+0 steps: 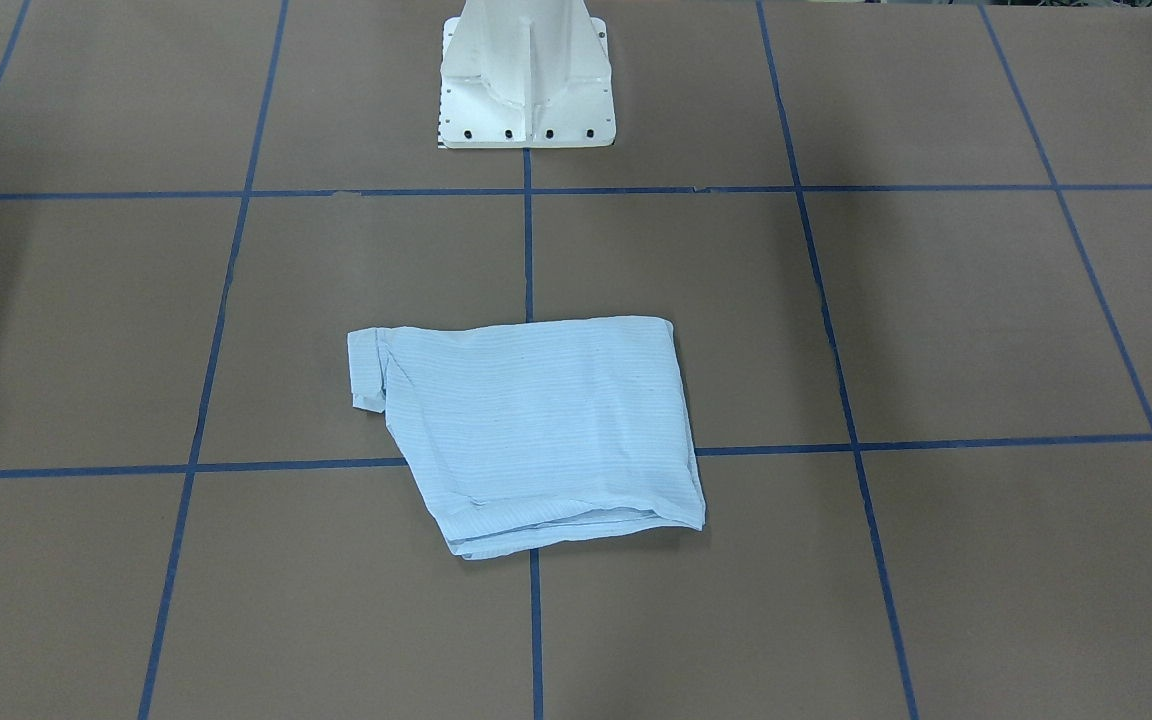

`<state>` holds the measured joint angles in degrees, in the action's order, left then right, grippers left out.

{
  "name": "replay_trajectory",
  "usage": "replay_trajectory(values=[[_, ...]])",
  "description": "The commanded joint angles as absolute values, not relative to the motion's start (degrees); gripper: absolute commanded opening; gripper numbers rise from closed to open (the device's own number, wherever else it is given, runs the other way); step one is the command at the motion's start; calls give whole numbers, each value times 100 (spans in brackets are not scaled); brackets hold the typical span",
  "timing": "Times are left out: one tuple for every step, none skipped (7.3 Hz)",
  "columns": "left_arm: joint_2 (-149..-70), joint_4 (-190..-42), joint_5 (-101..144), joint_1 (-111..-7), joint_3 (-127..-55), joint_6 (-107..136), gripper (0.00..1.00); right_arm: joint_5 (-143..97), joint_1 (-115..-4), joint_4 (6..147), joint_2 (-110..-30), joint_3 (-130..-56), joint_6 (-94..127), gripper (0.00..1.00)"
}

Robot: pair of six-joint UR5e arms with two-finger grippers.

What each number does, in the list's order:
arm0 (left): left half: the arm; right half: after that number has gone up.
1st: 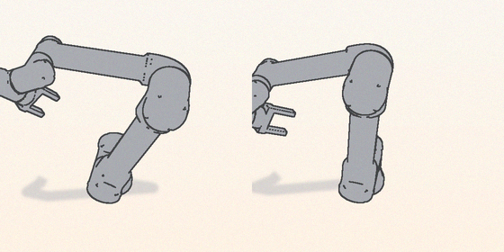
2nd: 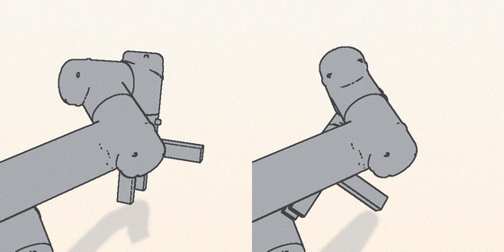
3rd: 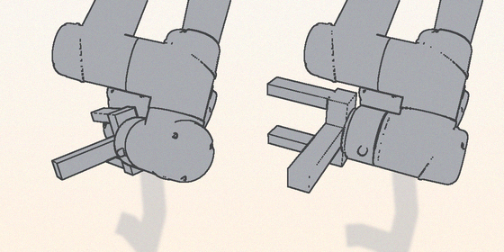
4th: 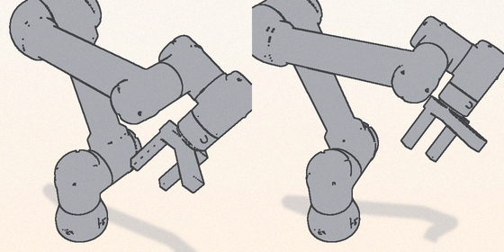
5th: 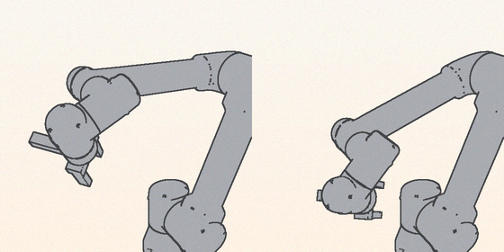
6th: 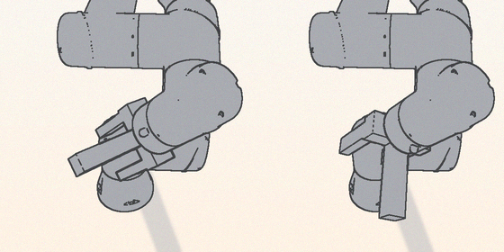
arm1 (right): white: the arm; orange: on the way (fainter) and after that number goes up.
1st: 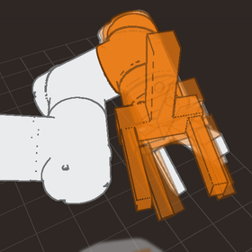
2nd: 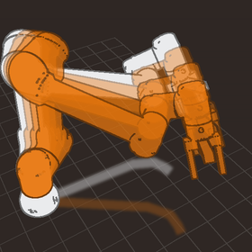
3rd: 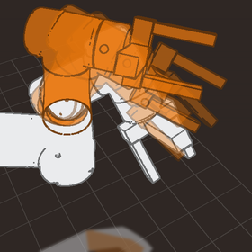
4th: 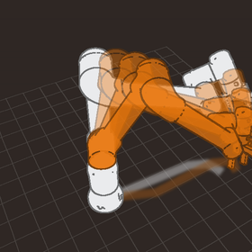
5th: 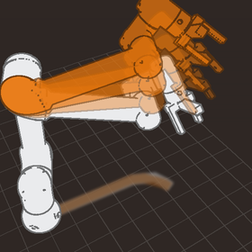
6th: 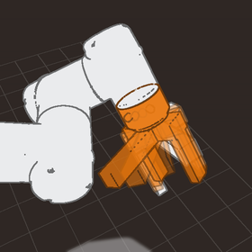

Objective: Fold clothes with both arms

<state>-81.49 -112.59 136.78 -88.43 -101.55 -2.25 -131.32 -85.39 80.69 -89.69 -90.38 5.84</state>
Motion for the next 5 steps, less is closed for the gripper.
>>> replay_trajectory(values=[[-8297,-11268,13667,-8842,-9879,190,100,-13166,-8543,8086,-8886,-8930,937,100],[-8323,-11285,13658,-8842,-9870,350,100,-13166,-8543,8077,-8886,-8973,1288,100],[-8323,-11285,13449,-8842,-9870,360,100,-13175,-8552,8086,-8894,-8991,1362,100],[-8367,-11285,13378,-8842,-9879,386,100,-13184,-8552,8086,-8895,-8983,1362,100],[-8376,-11276,13394,-8842,-9914,387,100,-13175,-8552,8086,-8886,-8930,1362,100]])
